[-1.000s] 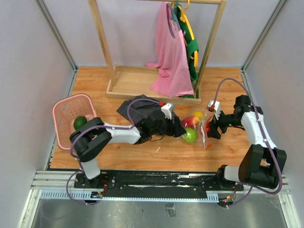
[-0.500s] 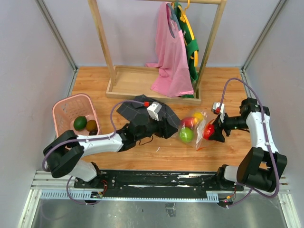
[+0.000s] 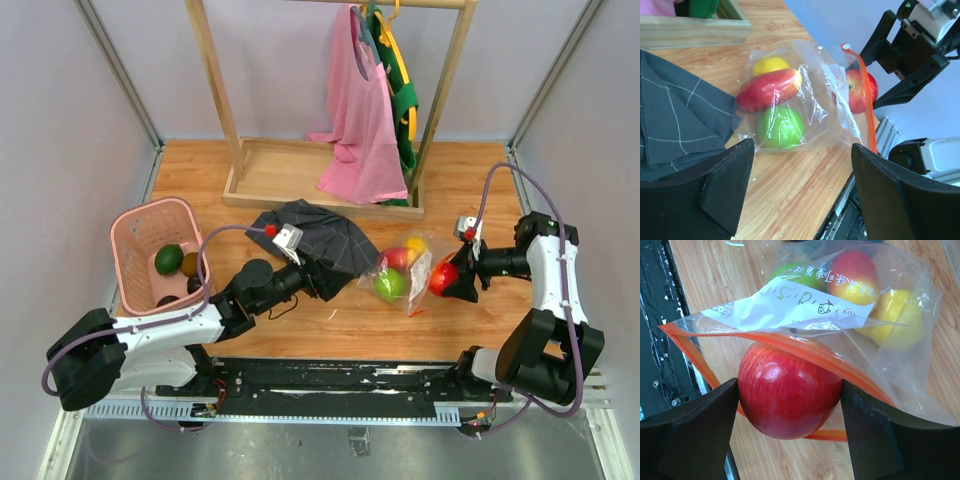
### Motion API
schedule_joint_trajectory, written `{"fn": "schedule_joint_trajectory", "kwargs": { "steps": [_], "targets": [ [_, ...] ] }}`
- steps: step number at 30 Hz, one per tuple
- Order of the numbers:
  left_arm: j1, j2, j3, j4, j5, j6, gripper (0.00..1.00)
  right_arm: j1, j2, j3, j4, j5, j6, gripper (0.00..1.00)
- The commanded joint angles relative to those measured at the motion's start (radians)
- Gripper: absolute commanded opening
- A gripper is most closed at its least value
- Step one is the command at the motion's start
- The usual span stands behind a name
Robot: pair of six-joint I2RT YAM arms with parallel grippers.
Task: Open the zip-top bag and remove the fake food
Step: Pick up the fake fruit from the zipper food storage bag.
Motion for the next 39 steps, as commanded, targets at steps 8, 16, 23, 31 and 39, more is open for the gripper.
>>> {"fn": "schedule_joint_trajectory", "kwargs": {
  "steps": [8, 16, 23, 31, 39],
  "targets": [
    [0.007, -0.082, -0.058, 0.067, 0.035, -0.049, 0.82, -0.063, 0.025, 0.065, -0.206, -0.079, -0.143, 0.22],
    [0.007, -0.079, -0.054, 0.071, 0.07, -0.066, 0.82, -0.064, 0.01, 0.096, -0.267, -0.089, -0.133, 0.22],
    [0.006, -0.063, -0.027, 0.073, 0.112, -0.049, 0.82, -0.064, -0.006, 0.086, -0.268, -0.076, -0.066, 0.21],
    [-0.07, -0.051, 0.024, 0.07, 0.064, 0.098, 0.82, -0.065, -0.045, 0.094, -0.268, -0.054, 0.032, 0.21],
    [-0.13, -0.037, 0.063, 0.07, 0.016, 0.228, 0.81, -0.064, -0.082, 0.128, -0.27, 0.018, 0.12, 0.21]
  ]
}}
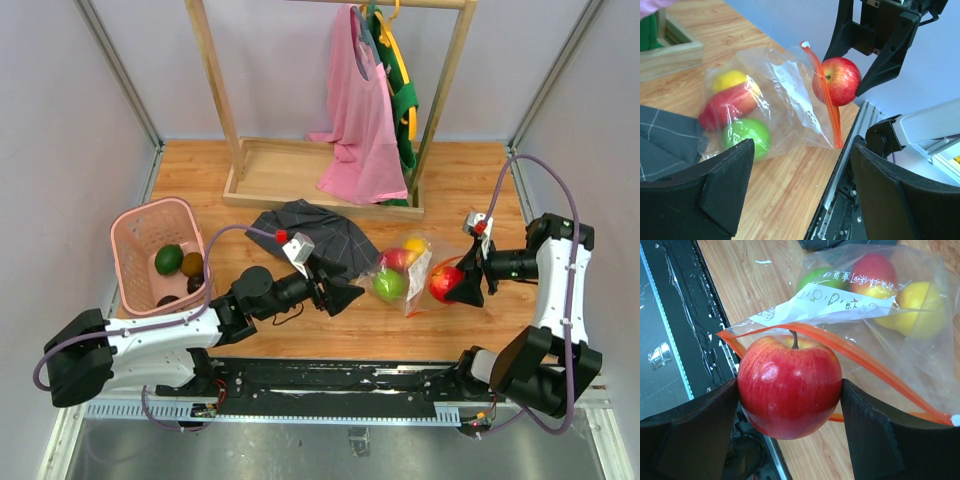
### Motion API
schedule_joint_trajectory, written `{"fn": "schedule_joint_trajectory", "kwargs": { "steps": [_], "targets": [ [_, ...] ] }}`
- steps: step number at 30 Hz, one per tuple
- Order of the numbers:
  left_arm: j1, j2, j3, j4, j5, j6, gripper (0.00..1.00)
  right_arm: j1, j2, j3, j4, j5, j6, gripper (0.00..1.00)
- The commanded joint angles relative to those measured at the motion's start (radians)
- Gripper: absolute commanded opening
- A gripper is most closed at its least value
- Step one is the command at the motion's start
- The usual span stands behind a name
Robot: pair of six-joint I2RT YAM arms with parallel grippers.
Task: Open the zip-top bag and remove the fake food
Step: Pick up the fake fruit from the zipper food storage bag.
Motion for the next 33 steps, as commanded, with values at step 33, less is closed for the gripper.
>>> {"fn": "schedule_joint_trajectory", "kwargs": {
  "steps": [33],
  "targets": [
    [-0.344, 0.393, 0.262, 0.441, -0.372, 0.893, 0.99, 0.164, -0.052, 0.27, -0.033, -0.181, 0.456, 0.21]
  ]
}}
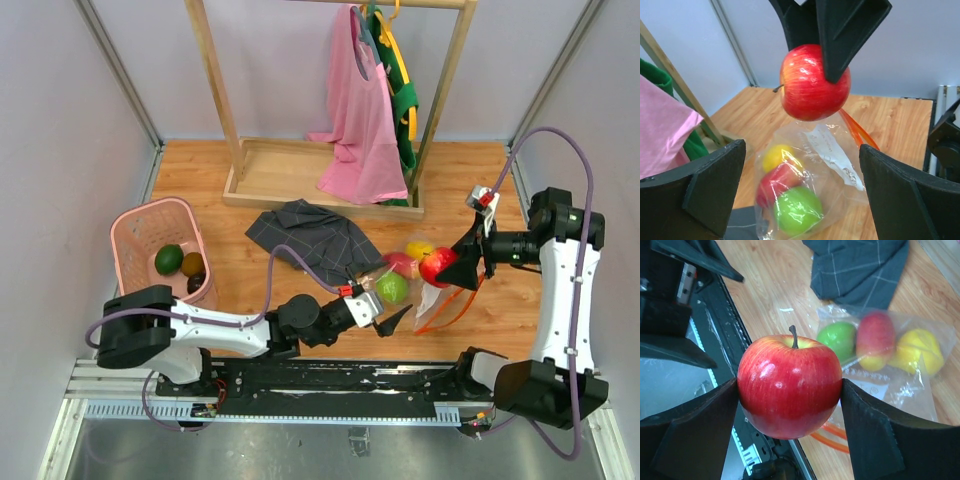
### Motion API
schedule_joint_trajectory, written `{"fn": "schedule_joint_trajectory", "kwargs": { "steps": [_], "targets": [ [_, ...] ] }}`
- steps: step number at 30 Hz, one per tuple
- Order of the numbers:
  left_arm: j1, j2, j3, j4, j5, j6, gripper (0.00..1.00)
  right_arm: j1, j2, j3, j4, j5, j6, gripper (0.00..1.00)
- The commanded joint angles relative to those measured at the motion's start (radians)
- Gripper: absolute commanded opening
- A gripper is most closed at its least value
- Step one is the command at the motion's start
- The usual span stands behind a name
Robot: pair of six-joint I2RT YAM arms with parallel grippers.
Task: Open the zip-top bag and remove the fake food
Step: Pick up the fake fruit from the zipper food storage bag.
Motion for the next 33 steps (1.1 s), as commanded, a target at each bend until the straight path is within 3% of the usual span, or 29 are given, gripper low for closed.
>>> {"fn": "schedule_joint_trajectory", "kwargs": {
  "steps": [1, 11, 24, 33],
  "targets": [
    [-0.018, 0.059, 0.061, 0.154, -0.086, 0.106, 0.99, 0.052, 0.022, 0.041, -0.023, -0.119, 0.061, 0.21],
    [-0.018, 0.157, 0.146, 0.161, -0.147, 0.093, 0.99, 0.127, 0.019, 0.021, 0.095, -0.163, 0.186, 0.21],
    [-0.018, 0.272, 0.291, 0.069, -0.221, 0.05, 0.99, 0.178, 0.013, 0.002, 0.137, -0.162, 0.222, 0.21],
    [-0.019, 0.283, 0.305, 0.051, -0.239, 0.036, 0.7, 0.191, 0.013, -0.008, 0.155, -0.163, 0.241, 0.24]
  ]
}}
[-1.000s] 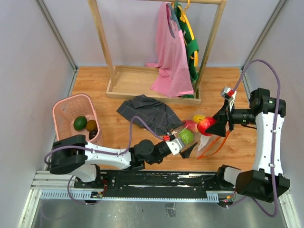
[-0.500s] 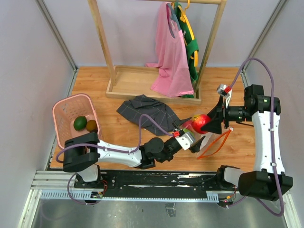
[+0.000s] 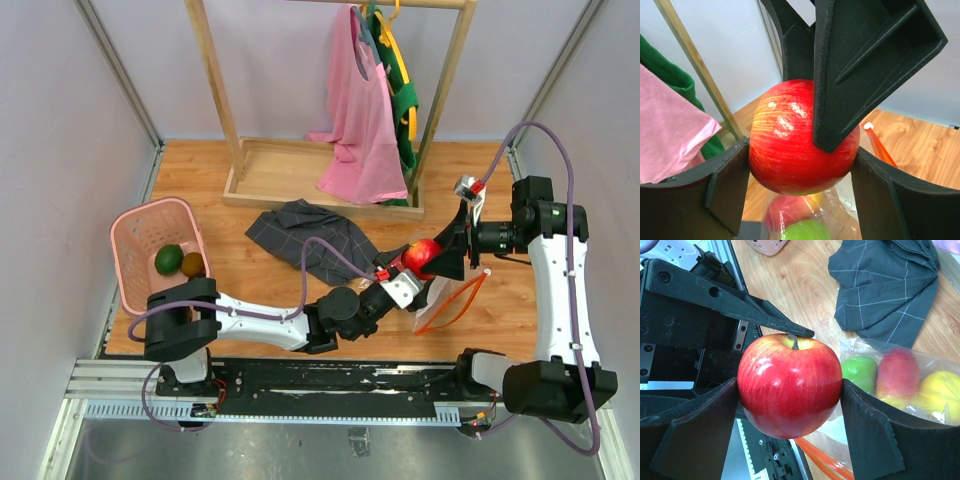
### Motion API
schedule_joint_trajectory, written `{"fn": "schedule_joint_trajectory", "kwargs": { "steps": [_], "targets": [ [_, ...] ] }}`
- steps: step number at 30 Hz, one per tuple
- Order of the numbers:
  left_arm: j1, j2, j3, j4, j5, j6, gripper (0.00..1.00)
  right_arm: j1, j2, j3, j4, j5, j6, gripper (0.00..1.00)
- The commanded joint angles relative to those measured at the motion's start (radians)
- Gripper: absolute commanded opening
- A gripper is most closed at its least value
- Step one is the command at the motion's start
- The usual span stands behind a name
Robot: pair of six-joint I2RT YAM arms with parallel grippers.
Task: Open the zip-top bag and remove the fake food
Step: Pick up the fake fruit from the zipper food storage bag.
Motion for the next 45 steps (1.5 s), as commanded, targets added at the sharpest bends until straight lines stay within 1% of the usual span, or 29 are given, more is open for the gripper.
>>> {"fn": "schedule_joint_trajectory", "kwargs": {
  "steps": [1, 2, 4, 6, 8, 12, 14, 17, 26, 34, 37, 39, 45],
  "targets": [
    [-0.005, 0.011, 0.027, 0.005, -0.022, -0.011, 0.65, 0.034, -0.013, -0.016, -0.003, -0.032, 0.027, 0.26],
    [-0.005, 0.008, 0.026, 0.006, -0.022, -0.011, 0.6, 0.036, -0.014, -0.016, -0.003, -0.033, 0.029, 0.3],
    [-0.005, 0.005, 0.022, 0.008, -0.021, -0.013, 0.45, 0.039, -0.016, -0.019, 0.002, -0.033, 0.033, 0.37],
    [-0.005, -0.001, 0.018, 0.011, -0.017, -0.015, 0.32, 0.042, -0.02, -0.026, 0.009, -0.032, 0.041, 0.47],
    [-0.005, -0.006, 0.015, 0.012, -0.01, -0.016, 0.22, 0.044, -0.021, -0.03, 0.014, -0.029, 0.045, 0.55],
    [-0.005, -0.021, 0.001, 0.013, 0.003, -0.023, 0.05, 0.048, -0.027, -0.031, 0.02, -0.026, 0.052, 0.81],
    [-0.004, -0.031, -0.011, 0.019, 0.007, -0.032, 0.01, 0.05, -0.032, -0.031, 0.024, -0.028, 0.055, 0.9],
    [-0.004, -0.05, -0.036, 0.031, 0.02, -0.047, 0.0, 0.051, -0.042, -0.038, 0.046, -0.029, 0.073, 0.98],
    [0.005, -0.136, -0.125, 0.03, 0.041, -0.115, 0.0, 0.053, -0.043, -0.032, 0.058, -0.05, 0.072, 0.99],
    [0.023, -0.26, -0.223, -0.091, 0.07, -0.24, 0.0, 0.053, -0.04, -0.011, -0.008, -0.119, -0.044, 0.99],
    [0.032, -0.326, -0.242, -0.182, 0.073, -0.296, 0.0, 0.053, -0.045, -0.017, 0.018, -0.121, -0.053, 0.98],
    [0.042, -0.375, -0.241, -0.27, 0.073, -0.347, 0.0, 0.053, -0.048, -0.029, 0.053, -0.117, -0.049, 0.99],
    [0.102, -0.53, -0.187, -0.652, 0.092, -0.552, 0.0, 0.053, -0.066, -0.064, 0.218, -0.12, 0.017, 0.99]
  ]
}}
